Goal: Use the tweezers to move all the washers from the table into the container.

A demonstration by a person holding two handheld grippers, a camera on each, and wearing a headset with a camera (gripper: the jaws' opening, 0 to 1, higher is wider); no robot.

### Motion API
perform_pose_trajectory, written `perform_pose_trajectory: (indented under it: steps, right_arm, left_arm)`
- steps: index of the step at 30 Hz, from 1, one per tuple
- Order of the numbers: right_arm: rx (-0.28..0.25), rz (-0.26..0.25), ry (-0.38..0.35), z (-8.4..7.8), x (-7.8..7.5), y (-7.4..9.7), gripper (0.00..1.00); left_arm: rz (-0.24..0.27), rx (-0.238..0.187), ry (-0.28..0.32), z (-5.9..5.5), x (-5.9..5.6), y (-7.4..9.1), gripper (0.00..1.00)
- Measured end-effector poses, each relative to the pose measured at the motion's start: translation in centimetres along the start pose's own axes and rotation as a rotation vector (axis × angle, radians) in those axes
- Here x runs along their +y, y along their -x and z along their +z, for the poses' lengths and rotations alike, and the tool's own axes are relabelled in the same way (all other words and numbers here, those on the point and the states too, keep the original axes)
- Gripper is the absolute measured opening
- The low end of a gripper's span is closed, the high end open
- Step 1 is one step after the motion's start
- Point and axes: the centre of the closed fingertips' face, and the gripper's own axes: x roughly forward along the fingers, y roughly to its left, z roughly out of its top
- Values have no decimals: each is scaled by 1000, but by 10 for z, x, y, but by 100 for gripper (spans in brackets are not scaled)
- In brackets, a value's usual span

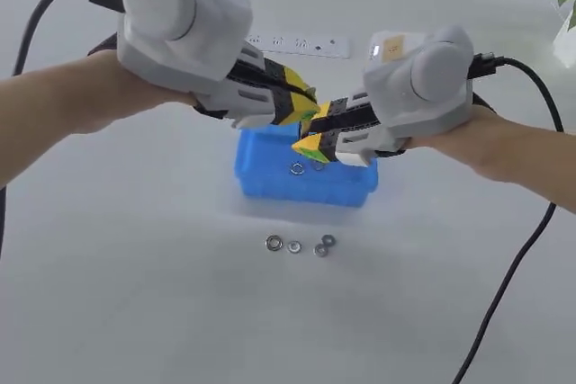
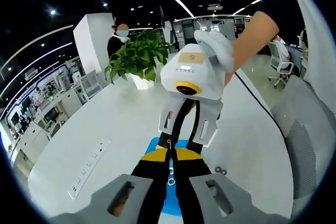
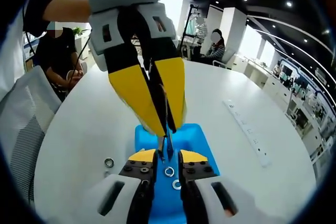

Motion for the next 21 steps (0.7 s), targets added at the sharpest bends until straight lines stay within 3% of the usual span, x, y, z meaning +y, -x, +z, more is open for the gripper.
perform_pose_trajectory:
  steps: [6, 8, 12, 17, 21]
  right_arm:
    - [-16, -12, -30, 6, 0, 9, 24]
    - [-8, -14, -25, 5, 1, 9, 28]
    - [13, -53, -8, 5, 3, 14, 35]
    - [-2, -95, -36, 9, 7, 23, 51]
    - [-35, -113, -67, 11, 9, 32, 52]
  left_arm:
    - [29, -5, -18, 4, 7, 9, 6]
    - [30, -24, 8, 8, 8, 11, 6]
    - [42, -26, -7, 10, 11, 16, 6]
    - [48, -16, -10, 7, 10, 22, 6]
    - [58, -18, -7, 10, 4, 31, 6]
